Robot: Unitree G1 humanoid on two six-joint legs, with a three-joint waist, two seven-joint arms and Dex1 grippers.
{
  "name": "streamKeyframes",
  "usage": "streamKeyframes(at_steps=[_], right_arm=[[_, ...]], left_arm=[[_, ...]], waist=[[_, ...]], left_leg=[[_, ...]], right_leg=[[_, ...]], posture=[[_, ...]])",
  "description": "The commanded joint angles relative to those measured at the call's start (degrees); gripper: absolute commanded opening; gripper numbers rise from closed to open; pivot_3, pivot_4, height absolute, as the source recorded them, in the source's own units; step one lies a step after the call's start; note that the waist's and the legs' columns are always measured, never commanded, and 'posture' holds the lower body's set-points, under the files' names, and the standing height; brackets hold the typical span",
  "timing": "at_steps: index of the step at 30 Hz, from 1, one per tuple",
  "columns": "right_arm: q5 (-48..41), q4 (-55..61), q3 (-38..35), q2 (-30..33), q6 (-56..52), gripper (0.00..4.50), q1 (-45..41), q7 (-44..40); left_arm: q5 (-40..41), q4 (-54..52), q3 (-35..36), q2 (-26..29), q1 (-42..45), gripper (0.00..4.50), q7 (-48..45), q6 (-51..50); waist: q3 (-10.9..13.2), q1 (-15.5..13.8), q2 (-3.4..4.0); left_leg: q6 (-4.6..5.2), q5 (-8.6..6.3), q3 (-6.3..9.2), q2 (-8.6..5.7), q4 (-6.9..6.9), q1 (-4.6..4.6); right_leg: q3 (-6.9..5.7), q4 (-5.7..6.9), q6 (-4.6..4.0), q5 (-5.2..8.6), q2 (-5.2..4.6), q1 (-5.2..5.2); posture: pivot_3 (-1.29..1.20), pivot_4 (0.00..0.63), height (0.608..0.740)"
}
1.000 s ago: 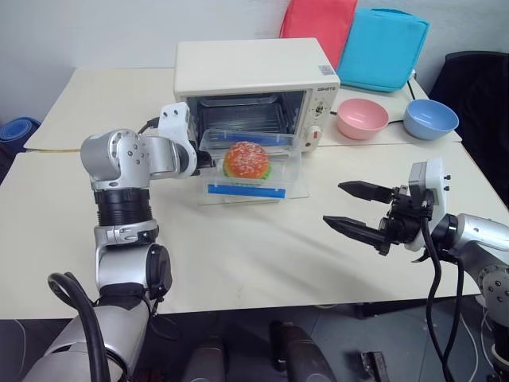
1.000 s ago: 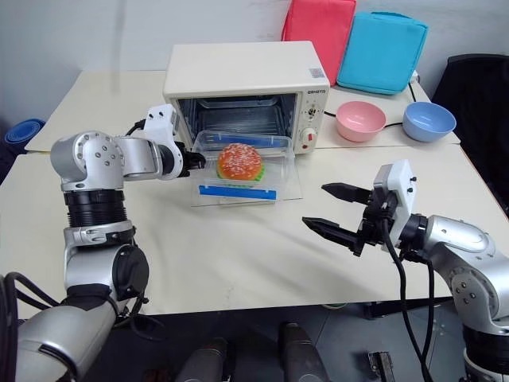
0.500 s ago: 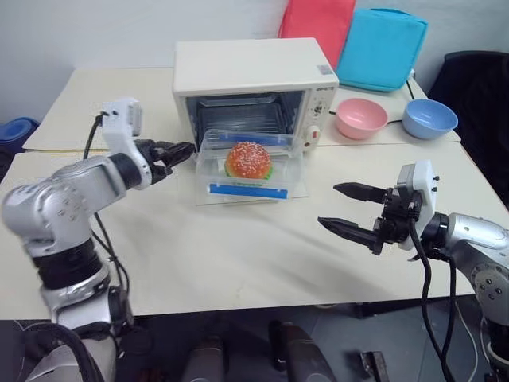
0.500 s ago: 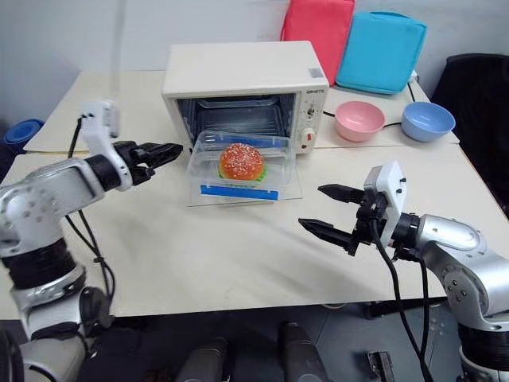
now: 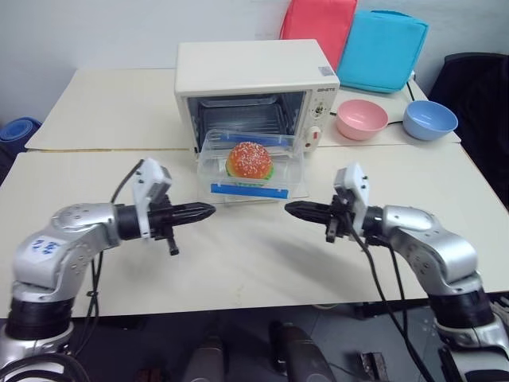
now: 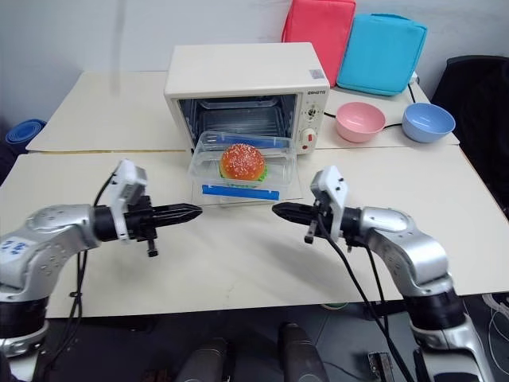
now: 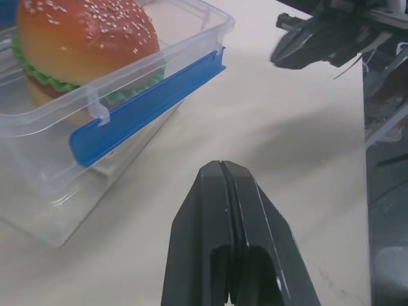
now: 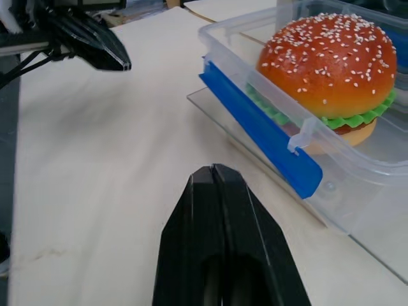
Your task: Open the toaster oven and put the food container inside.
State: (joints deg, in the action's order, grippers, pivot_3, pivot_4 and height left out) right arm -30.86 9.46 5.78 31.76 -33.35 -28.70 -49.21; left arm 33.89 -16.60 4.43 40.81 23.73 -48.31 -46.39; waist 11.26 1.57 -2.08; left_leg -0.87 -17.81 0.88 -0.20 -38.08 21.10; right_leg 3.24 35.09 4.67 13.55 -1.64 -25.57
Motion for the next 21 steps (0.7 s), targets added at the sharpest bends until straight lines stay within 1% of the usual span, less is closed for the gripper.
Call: streamKeyframes(at_steps=[1, 6, 13, 15, 18, 21], right_arm=[[5.80, -6.31, 1.51, -2.43, 4.43, 0.05, -3.61, 2.33], [13.14, -17.28, 2.35, -7.06, 11.67, 0.05, -9.05, 6.05], [19.50, -35.46, 0.37, -14.80, 21.24, 0.05, -20.23, 13.77], [20.41, -40.54, -0.34, -16.76, 23.87, 0.05, -23.32, 15.71], [21.77, -46.79, -1.11, -18.75, 27.58, 0.05, -26.75, 17.52], [22.26, -50.14, -1.62, -19.84, 29.42, 0.05, -28.68, 17.43]], left_arm=[[-5.13, 4.57, -4.22, -2.34, 4.35, 0.00, 2.02, 4.26], [-9.63, 13.87, -6.50, -8.25, 11.01, 0.00, 5.09, 8.73], [-15.96, 29.92, -4.51, -16.28, 22.03, 0.00, 14.67, 15.78], [-17.35, 34.40, -3.86, -17.54, 24.70, 0.00, 16.78, 18.42], [-18.67, 39.15, -2.95, -18.79, 27.34, 0.00, 18.58, 21.29], [-18.78, 40.80, -2.05, -19.10, 28.29, 0.00, 18.64, 22.45]], waist=[[0.00, 0.00, 0.00], [0.00, 0.05, 0.00], [0.00, 0.25, 0.00], [0.00, 0.30, 0.00], [0.00, 0.32, 0.00], [0.00, 0.33, 0.00]], left_leg=[[0.01, -0.01, 0.00, 0.01, 0.00, -0.01], [0.04, -0.03, -0.04, -0.01, 0.00, 0.05], [0.01, -0.01, -0.08, 0.00, 0.00, 0.05], [0.01, -0.01, -0.07, 0.01, 0.00, 0.06], [0.00, -0.01, -0.10, -0.01, 0.01, 0.14], [-0.01, -0.01, -0.13, 0.00, 0.03, 0.19]], right_leg=[[-0.01, -0.01, 0.01, 0.00, -0.03, 0.00], [-0.06, -0.03, 0.07, -0.04, -0.13, -0.04], [-0.04, 0.09, 0.10, -0.09, -0.11, -0.15], [-0.03, 0.37, 0.10, -0.09, -0.12, -0.17], [-0.02, 0.42, 0.10, -0.09, -0.14, -0.29], [-0.01, 0.40, 0.10, -0.08, -0.15, -0.35]], posture=[[0.00, 0.150, 0.740], [0.00, 0.150, 0.740], [0.00, 0.150, 0.740], [0.00, 0.150, 0.740], [0.00, 0.150, 0.740], [0.00, 0.150, 0.740]])
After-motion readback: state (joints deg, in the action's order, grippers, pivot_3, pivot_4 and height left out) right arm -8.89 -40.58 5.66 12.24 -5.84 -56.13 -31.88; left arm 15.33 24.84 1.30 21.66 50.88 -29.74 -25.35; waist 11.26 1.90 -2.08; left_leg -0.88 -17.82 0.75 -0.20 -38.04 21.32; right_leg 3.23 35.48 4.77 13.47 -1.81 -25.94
